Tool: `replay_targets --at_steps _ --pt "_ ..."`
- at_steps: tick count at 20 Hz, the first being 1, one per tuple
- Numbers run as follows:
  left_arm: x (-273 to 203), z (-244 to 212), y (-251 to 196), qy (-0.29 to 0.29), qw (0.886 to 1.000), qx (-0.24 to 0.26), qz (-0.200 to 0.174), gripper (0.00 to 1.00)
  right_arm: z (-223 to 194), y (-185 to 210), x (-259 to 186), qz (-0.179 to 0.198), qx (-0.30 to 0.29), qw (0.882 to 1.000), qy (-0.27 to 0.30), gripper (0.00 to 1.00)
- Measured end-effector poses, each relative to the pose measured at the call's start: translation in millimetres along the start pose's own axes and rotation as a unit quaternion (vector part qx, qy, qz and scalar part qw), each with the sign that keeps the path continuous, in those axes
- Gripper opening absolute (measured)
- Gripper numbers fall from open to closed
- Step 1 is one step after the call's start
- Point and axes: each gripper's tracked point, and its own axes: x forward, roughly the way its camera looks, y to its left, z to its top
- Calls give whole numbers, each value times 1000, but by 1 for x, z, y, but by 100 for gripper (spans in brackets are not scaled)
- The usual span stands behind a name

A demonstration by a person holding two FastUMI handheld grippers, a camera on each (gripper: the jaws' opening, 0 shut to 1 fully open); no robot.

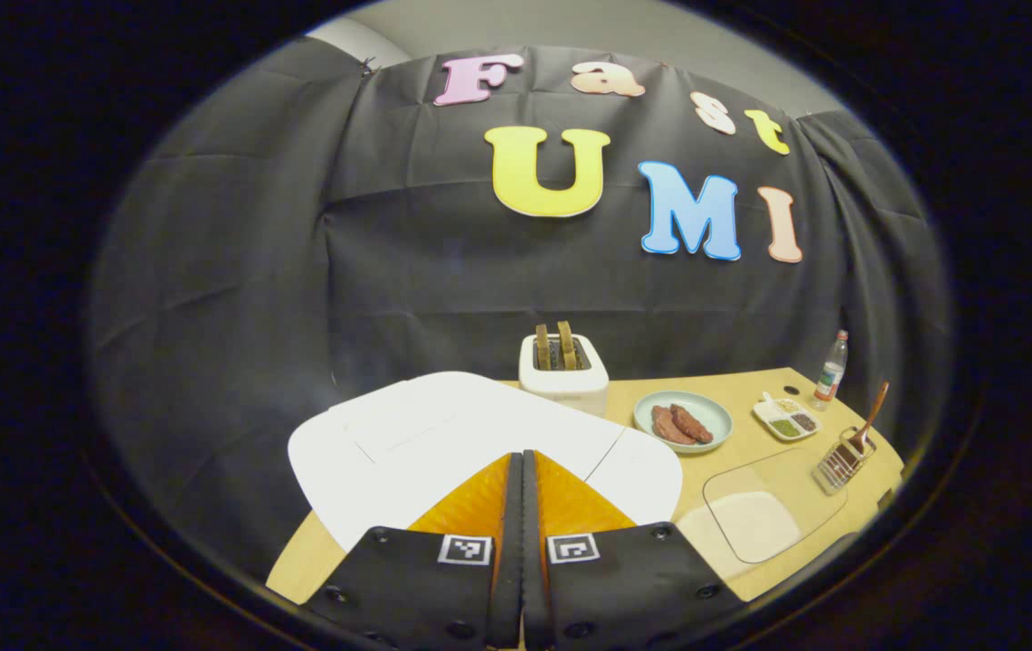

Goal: Close the left gripper, press the button to open the rice cooker; take a wooden spoon from the chopstick holder with the right hand, scoop a spoonful of rice and pour it into the rice cooker, then put the wooden spoon back into the chopstick holder.

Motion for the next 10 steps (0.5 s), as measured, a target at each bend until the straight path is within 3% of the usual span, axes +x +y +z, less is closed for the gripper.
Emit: replay_targets --at_steps 5,8,10 --pt "12 -6 -1 6 1000 -5 2 8 2 -2 3 -6 -3 1000 -1 96" --pt "10 -9 -1 -7 999 -21 23 9 0 0 9 2 1 1000 1 96" --pt "11 -17 -1 1 999 -3 38 8 0 5 14 13 2 1000 3 96"
